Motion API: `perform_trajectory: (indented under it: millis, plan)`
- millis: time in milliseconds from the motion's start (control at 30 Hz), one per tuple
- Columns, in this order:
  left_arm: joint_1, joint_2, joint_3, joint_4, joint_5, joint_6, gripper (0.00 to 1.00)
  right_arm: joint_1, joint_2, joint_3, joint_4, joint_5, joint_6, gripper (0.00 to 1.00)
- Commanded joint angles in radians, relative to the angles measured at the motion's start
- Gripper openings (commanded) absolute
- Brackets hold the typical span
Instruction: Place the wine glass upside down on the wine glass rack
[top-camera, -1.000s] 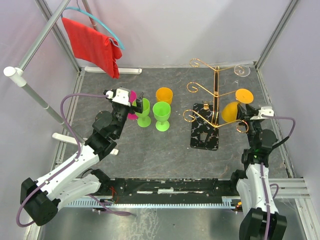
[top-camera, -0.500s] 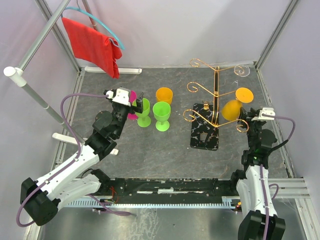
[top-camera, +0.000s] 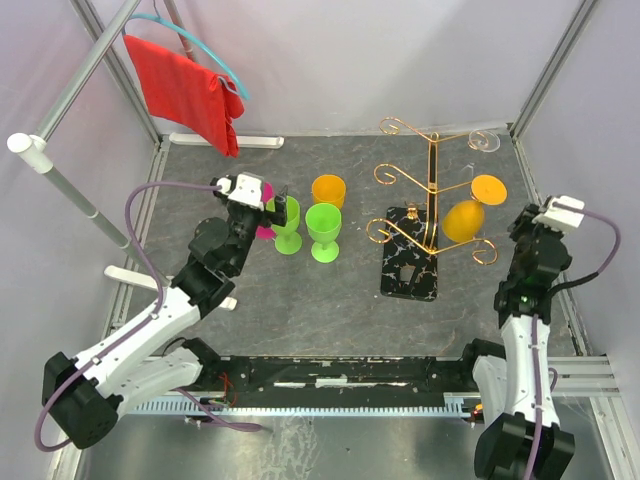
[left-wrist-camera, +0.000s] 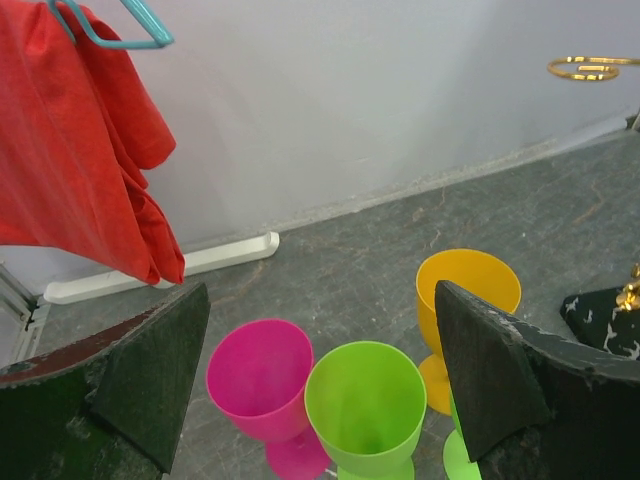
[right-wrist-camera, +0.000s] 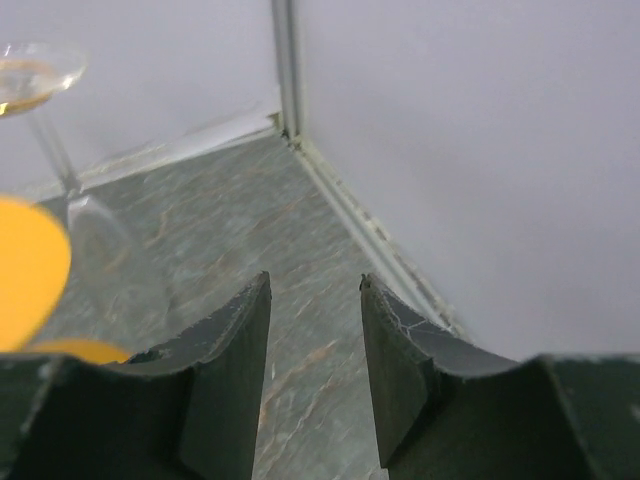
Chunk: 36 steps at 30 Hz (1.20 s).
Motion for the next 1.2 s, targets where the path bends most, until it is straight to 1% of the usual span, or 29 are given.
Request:
perform_trajectory:
  millis: [0, 33, 133, 233, 300, 400, 433, 533, 633, 733, 800, 933, 1033, 1167]
  plan:
    - [0.005, 0.027, 0.138, -0.136, 0.000, -0.063, 0.99, -0.007, 0.062, 0.182, -0.109, 0.148, -0.061, 0.48]
    - [0.006, 0.039, 0.186, -0.221, -0.007, -0.069, 0.99, -0.008, 0.075, 0.218, -0.145, 0.168, -0.064, 0.48]
    - [0.007, 0.077, 0.315, -0.394, -0.051, -0.076, 0.99, -0.011, 0.095, 0.313, -0.237, 0.219, -0.062, 0.47]
    - [0.008, 0.121, 0.420, -0.543, -0.071, -0.084, 0.99, -0.013, 0.106, 0.388, -0.316, 0.179, -0.059, 0.48]
    - [0.009, 0.152, 0.473, -0.620, -0.069, -0.091, 0.99, -0.014, 0.121, 0.454, -0.395, 0.123, -0.050, 0.49]
    - [0.015, 0.201, 0.535, -0.715, -0.049, -0.095, 0.99, -0.014, 0.153, 0.578, -0.536, -0.031, -0.040, 0.49]
    - [0.018, 0.220, 0.551, -0.741, -0.038, -0.094, 0.99, -0.014, 0.166, 0.621, -0.582, -0.102, -0.041, 0.50]
    - [0.030, 0.283, 0.593, -0.808, -0.002, -0.094, 0.99, -0.013, 0.194, 0.746, -0.712, -0.208, -0.007, 0.54]
    - [0.056, 0.335, 0.619, -0.843, 0.025, -0.100, 0.99, -0.012, 0.208, 0.835, -0.780, -0.357, 0.076, 0.61]
    - [0.109, 0.389, 0.655, -0.847, 0.108, -0.116, 0.99, -0.012, 0.206, 0.876, -0.776, -0.488, 0.219, 0.67]
    - [0.140, 0.431, 0.684, -0.841, 0.172, -0.127, 0.99, -0.011, 0.211, 0.897, -0.766, -0.565, 0.312, 0.68]
    - [0.147, 0.506, 0.744, -0.844, 0.247, -0.121, 0.99, -0.005, 0.241, 0.935, -0.743, -0.692, 0.445, 0.69]
    - [0.147, 0.542, 0.765, -0.814, 0.313, -0.122, 0.99, 0.037, 0.288, 0.975, -0.742, -0.714, 0.467, 0.69]
    - [0.147, 0.585, 0.804, -0.782, 0.376, -0.131, 0.99, 0.140, 0.362, 1.037, -0.804, -0.667, 0.414, 0.69]
